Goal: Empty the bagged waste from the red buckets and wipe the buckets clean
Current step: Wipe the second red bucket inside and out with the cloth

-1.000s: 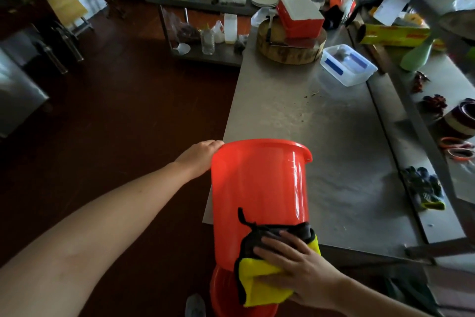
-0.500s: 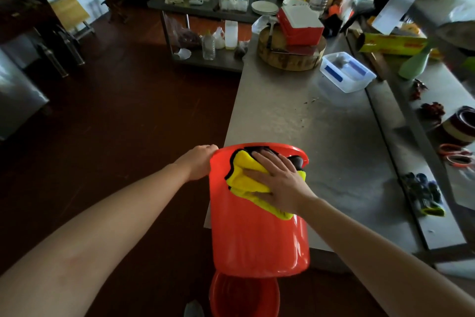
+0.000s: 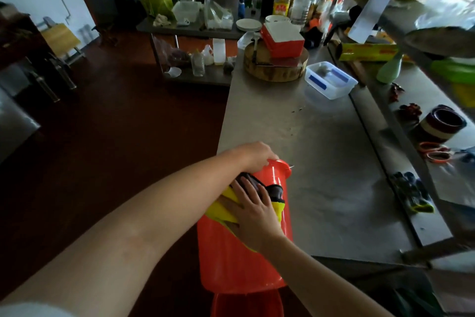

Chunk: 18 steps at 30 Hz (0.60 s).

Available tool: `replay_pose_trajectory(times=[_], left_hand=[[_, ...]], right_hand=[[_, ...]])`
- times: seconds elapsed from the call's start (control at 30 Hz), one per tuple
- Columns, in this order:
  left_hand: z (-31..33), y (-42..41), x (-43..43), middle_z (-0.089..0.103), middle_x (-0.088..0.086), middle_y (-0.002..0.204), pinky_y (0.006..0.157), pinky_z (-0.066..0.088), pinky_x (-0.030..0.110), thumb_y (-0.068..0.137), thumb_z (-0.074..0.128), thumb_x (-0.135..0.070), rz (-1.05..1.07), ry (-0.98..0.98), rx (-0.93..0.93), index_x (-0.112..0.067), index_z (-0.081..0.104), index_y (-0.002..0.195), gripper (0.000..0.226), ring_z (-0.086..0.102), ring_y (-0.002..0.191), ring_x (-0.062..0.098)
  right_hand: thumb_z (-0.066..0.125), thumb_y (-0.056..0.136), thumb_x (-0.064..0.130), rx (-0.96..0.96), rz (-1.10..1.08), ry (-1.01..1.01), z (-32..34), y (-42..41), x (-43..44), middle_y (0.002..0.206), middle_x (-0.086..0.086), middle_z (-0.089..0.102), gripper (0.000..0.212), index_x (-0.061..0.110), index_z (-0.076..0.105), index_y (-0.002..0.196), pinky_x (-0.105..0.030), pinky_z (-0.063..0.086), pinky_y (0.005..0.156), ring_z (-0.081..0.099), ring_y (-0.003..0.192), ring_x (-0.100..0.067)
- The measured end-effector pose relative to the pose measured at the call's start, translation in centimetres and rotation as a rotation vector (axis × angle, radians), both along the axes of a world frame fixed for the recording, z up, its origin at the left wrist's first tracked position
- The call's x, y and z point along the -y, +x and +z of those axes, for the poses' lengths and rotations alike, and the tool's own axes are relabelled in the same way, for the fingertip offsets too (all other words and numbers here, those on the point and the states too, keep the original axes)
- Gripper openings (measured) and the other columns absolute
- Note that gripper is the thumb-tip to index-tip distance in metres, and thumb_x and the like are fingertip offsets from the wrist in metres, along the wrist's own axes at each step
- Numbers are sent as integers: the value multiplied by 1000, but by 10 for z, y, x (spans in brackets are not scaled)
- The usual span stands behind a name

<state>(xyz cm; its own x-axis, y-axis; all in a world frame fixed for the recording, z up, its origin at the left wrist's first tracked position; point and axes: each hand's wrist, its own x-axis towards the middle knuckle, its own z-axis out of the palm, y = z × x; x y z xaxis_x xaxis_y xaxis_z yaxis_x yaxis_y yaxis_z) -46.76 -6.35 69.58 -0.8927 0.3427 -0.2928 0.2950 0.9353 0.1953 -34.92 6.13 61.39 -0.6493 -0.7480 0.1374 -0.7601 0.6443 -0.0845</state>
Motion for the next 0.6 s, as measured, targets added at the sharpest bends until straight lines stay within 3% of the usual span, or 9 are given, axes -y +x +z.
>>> replay_pose_trajectory(times=[0.1, 0.2, 0.3, 0.37, 0.5, 0.6], left_hand=[[-11, 8, 6, 57, 6, 138, 102, 44, 39, 100, 45, -7, -56, -23, -117, -26, 50, 147, 51, 52, 124, 29], [-18, 8, 8, 61, 9, 134, 105, 40, 33, 100, 50, -5, 9, 107, -139, -18, 59, 141, 44, 55, 123, 29], [-20, 9, 8, 66, 15, 128, 102, 42, 30, 101, 55, -12, 107, 223, -158, -15, 63, 135, 35, 59, 120, 31], [-24, 15, 7, 65, 20, 115, 94, 43, 29, 101, 54, -15, 147, 262, -178, -18, 64, 134, 34, 62, 109, 35], [-28, 33, 6, 53, 5, 94, 80, 36, 14, 101, 54, -9, 167, 386, -255, -18, 61, 137, 38, 63, 95, 30], [-28, 45, 9, 59, 6, 97, 86, 37, 11, 101, 53, -6, 191, 501, -321, -15, 61, 138, 39, 62, 95, 24]], right_hand=[[43, 95, 66, 17, -32, -35, -6, 10, -22, 167, 2, 18, 57, 48, 37, 149, -57, 27, 119, 18, 154, -29], [38, 98, 69, 38, -55, -95, -18, 23, -49, 169, 4, 13, 57, 49, 33, 151, -54, 31, 118, 15, 155, -26], [44, 97, 69, 80, -106, -206, -27, 34, -75, 169, 4, 15, 59, 46, 39, 151, -51, 35, 115, 17, 155, -24], [50, 95, 67, 100, -146, -262, -30, 39, -86, 168, 4, 16, 63, 43, 38, 152, -49, 38, 114, 19, 154, -24], [53, 94, 65, 82, -205, -253, -30, 47, -93, 169, 2, 15, 65, 42, 38, 153, -52, 38, 113, 17, 155, -26], [53, 92, 64, 54, -259, -223, -20, 44, -93, 168, -1, 18, 64, 43, 41, 151, -54, 35, 114, 19, 154, -28]])
